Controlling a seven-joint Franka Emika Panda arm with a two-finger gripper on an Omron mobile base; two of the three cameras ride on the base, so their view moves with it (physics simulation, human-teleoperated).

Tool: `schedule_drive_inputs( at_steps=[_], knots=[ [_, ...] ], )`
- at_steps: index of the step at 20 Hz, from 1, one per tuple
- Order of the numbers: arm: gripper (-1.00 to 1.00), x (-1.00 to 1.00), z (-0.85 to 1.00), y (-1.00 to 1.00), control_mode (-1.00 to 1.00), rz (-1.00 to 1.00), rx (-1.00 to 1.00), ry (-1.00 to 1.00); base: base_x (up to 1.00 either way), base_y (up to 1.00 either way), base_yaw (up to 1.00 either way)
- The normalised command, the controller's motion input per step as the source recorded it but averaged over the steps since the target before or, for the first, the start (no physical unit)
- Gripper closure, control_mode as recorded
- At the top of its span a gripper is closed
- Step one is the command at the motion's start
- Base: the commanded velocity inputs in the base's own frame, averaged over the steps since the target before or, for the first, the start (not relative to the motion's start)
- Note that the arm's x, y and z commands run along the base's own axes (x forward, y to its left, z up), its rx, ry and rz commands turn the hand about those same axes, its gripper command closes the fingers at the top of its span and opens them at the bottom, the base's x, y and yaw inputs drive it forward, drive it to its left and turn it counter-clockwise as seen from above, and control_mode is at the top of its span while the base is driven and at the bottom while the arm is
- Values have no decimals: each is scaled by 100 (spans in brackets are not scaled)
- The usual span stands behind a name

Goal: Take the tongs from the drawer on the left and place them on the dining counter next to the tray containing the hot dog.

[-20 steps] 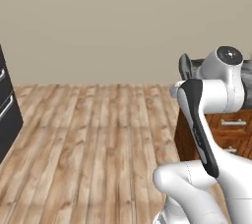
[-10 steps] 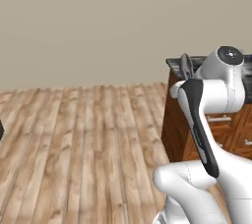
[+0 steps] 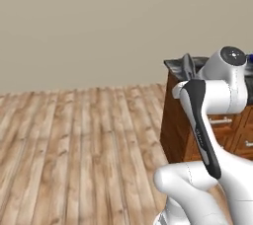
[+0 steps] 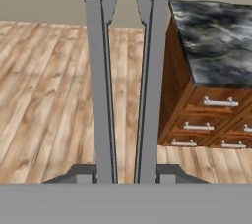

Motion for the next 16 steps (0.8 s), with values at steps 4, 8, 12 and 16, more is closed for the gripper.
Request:
schedule_drive_inputs(
  at_steps=[4,8,12,16],
  knots=[
    [100,0,0,0,100,0,0,0,73,35,0],
    [100,0,0,0,100,0,0,0,95,29,0],
    [100,0,0,0,100,0,0,0,100,24,0],
    [100,0,0,0,100,0,0,0,100,33,0]
  ],
)
